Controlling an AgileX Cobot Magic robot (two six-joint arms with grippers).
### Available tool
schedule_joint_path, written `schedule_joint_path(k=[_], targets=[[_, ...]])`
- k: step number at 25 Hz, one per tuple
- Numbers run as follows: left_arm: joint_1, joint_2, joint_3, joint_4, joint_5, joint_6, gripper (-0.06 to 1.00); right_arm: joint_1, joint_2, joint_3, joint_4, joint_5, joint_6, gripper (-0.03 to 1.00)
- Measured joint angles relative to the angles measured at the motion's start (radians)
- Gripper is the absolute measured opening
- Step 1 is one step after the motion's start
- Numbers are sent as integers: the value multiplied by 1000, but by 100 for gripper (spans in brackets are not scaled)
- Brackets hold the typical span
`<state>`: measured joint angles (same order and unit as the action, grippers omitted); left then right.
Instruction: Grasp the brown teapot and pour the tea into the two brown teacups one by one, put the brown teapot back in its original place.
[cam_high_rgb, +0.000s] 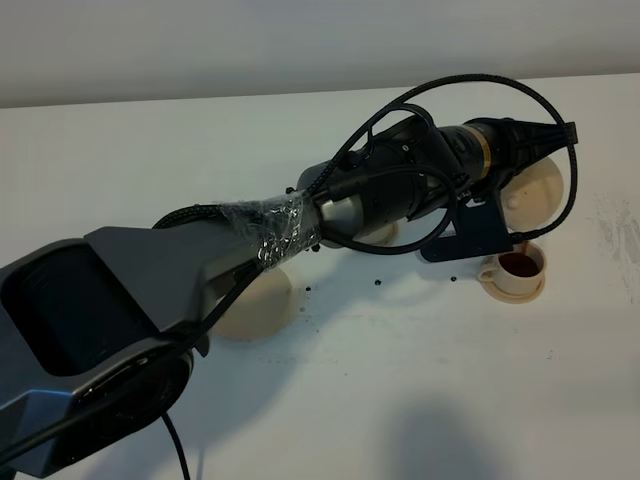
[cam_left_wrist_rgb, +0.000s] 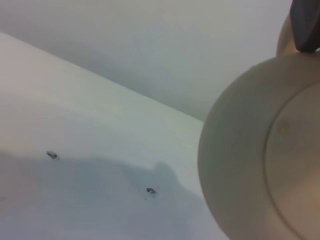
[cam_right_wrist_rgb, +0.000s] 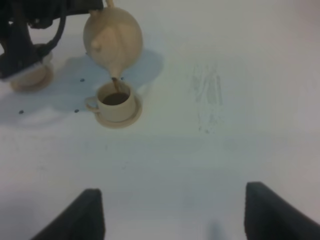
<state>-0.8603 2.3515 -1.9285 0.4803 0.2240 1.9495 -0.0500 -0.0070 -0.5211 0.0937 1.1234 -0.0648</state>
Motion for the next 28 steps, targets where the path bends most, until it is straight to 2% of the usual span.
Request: schedule_joint_path(k=[28], targets=[[-16, 0, 0, 48, -23, 0, 9, 0, 0, 0, 0, 0, 0, 57]])
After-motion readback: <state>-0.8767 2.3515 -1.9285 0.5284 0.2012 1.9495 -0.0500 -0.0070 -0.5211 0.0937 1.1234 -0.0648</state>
